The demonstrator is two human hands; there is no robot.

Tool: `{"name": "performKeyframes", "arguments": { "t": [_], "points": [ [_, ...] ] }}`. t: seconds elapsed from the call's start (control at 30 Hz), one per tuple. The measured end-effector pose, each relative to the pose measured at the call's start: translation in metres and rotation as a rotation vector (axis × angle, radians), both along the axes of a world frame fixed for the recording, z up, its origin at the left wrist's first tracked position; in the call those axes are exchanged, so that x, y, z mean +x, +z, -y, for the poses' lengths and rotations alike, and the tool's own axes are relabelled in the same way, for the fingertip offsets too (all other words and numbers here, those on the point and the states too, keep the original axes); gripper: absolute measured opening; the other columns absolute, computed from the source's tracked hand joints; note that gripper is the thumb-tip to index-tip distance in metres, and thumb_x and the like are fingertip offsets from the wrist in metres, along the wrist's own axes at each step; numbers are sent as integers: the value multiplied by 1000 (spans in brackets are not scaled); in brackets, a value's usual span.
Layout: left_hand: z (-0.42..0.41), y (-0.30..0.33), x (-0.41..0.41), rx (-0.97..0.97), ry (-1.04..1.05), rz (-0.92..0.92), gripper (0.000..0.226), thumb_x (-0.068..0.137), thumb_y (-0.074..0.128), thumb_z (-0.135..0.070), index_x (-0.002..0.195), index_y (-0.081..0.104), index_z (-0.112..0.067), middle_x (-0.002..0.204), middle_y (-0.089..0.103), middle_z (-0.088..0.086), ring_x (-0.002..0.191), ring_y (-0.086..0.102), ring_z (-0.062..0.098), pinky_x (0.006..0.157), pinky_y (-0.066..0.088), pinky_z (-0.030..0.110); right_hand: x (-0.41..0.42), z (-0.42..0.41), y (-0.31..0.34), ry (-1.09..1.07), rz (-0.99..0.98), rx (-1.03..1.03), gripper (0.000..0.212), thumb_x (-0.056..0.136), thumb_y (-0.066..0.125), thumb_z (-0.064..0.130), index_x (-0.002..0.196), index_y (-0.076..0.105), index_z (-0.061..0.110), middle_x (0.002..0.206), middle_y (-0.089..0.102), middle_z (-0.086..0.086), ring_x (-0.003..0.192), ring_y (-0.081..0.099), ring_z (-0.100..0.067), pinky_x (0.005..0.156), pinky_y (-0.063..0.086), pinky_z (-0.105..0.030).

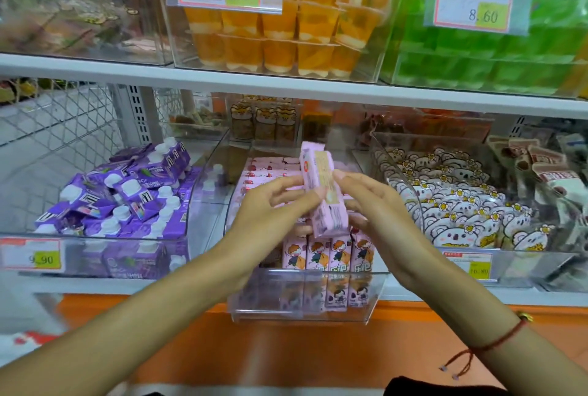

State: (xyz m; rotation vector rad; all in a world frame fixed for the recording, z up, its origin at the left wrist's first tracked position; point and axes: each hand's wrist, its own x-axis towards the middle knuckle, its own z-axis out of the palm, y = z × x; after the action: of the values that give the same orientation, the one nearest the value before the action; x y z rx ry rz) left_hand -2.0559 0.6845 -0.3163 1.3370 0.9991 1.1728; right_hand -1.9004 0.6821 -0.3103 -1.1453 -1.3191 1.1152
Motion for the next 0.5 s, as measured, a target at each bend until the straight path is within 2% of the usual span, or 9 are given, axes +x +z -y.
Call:
{"name": "performKeyframes", "arguments": {
  "t": [0.1, 0.2, 0.33, 0.43, 0.5],
  "points": [
    [1, 5, -1, -228, -142, 161, 25, 86, 65, -31, 105, 72, -16, 93, 76, -1, 75, 71, 4, 62, 55, 16, 3, 0, 0, 2, 36, -47, 27, 91, 60, 34, 111, 67, 17, 111, 69, -12, 98, 64, -32, 80, 50, -31],
    [1, 5, -1, -254, -155, 174, 25, 88, 63, -28, 106, 71, -14, 93, 76, 0, 76, 72, 5, 63, 55, 16, 4, 1, 0, 21, 45, -63, 30, 89, 61, 36, 113, 65, 18, 110, 70, -8, 96, 65, -24, 72, 49, -23],
    [-2, 3, -5, -39, -113, 2, 32, 90, 64, -23, 121, 61, -27, 110, 72, -7, 95, 68, 1, 75, 55, 14, 7, 1, -1, 78, -7, -5, 29, 92, 60, 26, 121, 58, 26, 106, 72, -2, 102, 67, -20, 87, 51, -30],
    [-4, 6, -9, 255, -75, -122, 39, 87, 65, -4, 117, 59, -28, 117, 66, -10, 106, 62, -2, 88, 48, 9, 8, 2, 0, 120, 6, 121, 45, 87, 66, 11, 127, 55, 29, 117, 67, 0, 109, 64, -12, 92, 51, -29],
    [-4, 7, -10, 369, -93, -121, 42, 84, 63, 8, 110, 60, -25, 115, 66, -8, 111, 61, 2, 97, 44, 13, 7, 4, 1, 118, 13, 227, 43, 81, 70, 3, 117, 62, 24, 117, 67, 1, 110, 63, -12, 93, 51, -30]
  ]
}}
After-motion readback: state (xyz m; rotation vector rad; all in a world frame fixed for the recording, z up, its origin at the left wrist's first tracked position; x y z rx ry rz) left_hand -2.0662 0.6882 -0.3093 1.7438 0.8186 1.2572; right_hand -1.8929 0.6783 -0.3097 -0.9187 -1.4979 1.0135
